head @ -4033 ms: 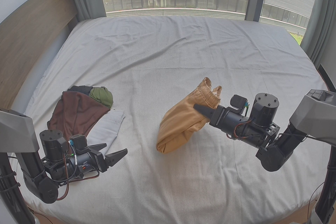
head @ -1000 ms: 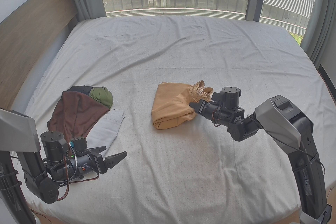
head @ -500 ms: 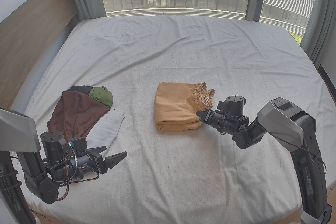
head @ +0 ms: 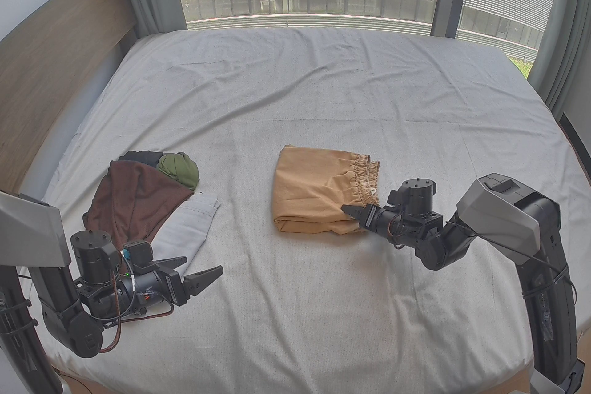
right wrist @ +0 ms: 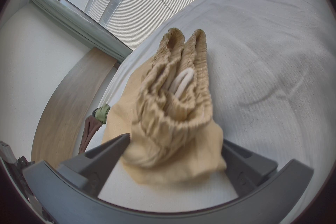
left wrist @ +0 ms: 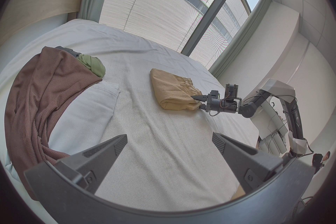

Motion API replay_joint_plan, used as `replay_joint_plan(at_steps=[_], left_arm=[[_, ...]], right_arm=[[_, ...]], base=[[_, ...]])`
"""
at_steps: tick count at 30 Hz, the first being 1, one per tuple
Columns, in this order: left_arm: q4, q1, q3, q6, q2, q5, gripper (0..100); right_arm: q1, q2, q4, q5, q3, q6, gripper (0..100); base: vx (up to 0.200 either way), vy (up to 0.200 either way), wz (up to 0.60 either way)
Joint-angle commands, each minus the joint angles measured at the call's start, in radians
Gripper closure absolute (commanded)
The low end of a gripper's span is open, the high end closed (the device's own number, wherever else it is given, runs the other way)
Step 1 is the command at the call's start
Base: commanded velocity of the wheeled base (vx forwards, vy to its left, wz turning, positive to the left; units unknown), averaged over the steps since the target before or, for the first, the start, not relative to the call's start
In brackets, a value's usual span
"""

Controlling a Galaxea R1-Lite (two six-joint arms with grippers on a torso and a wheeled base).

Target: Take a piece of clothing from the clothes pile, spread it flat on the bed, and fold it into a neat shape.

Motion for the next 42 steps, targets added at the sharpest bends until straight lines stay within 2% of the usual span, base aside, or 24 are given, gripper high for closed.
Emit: replay_joint_plan(at_steps=[1,7,19,22,26,32,39,42], left_arm=[[-0.001,-0.001,0.0,0.0,-0.003,0.0,0],[-0.001,-0.001,0.0,0.0,-0.003,0.0,0],[-0.001,-0.001,-0.005,0.0,0.003,0.0,0],[-0.001,-0.001,-0.006,0.0,0.003,0.0,0],[-0.001,0.0,-0.005,0.0,0.0,0.0,0],[-0.001,0.0,-0.005,0.0,0.0,0.0,0],[-0.001,0.002,-0.006,0.0,-0.001,0.0,0],[-0.001,0.002,-0.005,0.0,-0.003,0.0,0]], right_arm=[[0.014,-0.119,0.007,-0.005,0.174,-0.018,0],[0.061,-0.227,0.001,-0.004,0.277,-0.018,0],[0.06,-0.408,0.013,-0.005,0.209,-0.019,0],[0.063,-0.365,0.052,0.0,0.088,-0.016,0],[0.066,-0.202,0.096,-0.002,-0.073,-0.016,0],[0.07,-0.047,0.165,-0.008,-0.216,-0.016,0],[0.041,0.023,0.167,-0.019,-0.236,-0.036,0],[0.034,0.026,0.165,-0.071,-0.205,-0.039,0]], base=[[0.0,0.0,0.0],[0.0,0.0,0.0],[0.0,0.0,0.0],[0.0,0.0,0.0],[0.0,0.0,0.0],[0.0,0.0,0.0],[0.0,0.0,0.0],[0.0,0.0,0.0]])
